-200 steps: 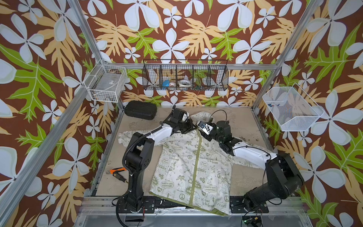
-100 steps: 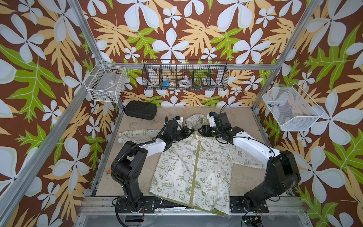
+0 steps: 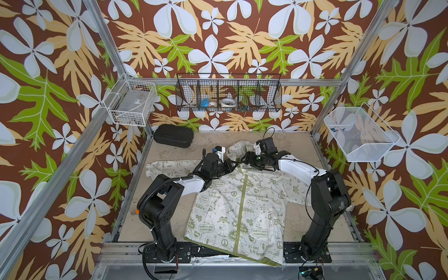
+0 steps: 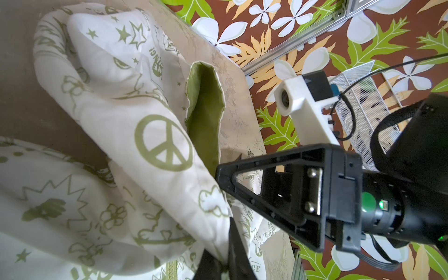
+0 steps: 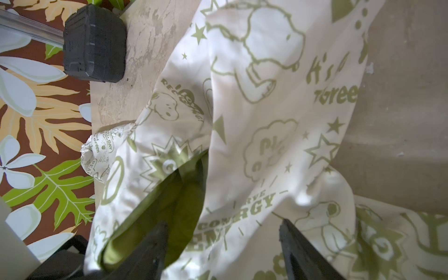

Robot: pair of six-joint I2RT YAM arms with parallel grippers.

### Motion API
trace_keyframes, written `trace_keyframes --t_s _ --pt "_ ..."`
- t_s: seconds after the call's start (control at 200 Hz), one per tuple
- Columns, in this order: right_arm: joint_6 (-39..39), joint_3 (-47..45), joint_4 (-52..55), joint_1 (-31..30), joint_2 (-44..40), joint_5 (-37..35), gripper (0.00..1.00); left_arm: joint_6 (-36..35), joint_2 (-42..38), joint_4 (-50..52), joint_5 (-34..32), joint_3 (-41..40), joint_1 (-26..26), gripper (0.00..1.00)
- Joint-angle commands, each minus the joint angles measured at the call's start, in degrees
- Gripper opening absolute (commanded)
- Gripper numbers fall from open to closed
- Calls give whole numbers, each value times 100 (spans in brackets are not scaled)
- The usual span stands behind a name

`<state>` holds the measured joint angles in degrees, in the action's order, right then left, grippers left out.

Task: Unzip the jacket
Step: Flatten out the jacket at the center of the board.

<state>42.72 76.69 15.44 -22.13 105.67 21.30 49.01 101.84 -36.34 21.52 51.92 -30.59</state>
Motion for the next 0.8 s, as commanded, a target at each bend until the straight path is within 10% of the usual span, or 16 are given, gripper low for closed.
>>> trace_keyframes --t_s 0.0,0.426,0.601,0.656,0.796 --pt "143 245 61 22 121 194 73 15 3 -375 12 2 -9 0" --pt "227 199 219 -7 445 226 59 -24 147 -524 -129 -24 -9 0" --pt "246 208 171 -6 321 99 1 -43 187 -490 -195 -9 -9 0" --pt "271 138 61 5 223 39 0 -153 178 -223 -269 69 -9 0" --pt "410 -503 -849 8 -288 -307 0 -507 104 534 -417 378 -9 57"
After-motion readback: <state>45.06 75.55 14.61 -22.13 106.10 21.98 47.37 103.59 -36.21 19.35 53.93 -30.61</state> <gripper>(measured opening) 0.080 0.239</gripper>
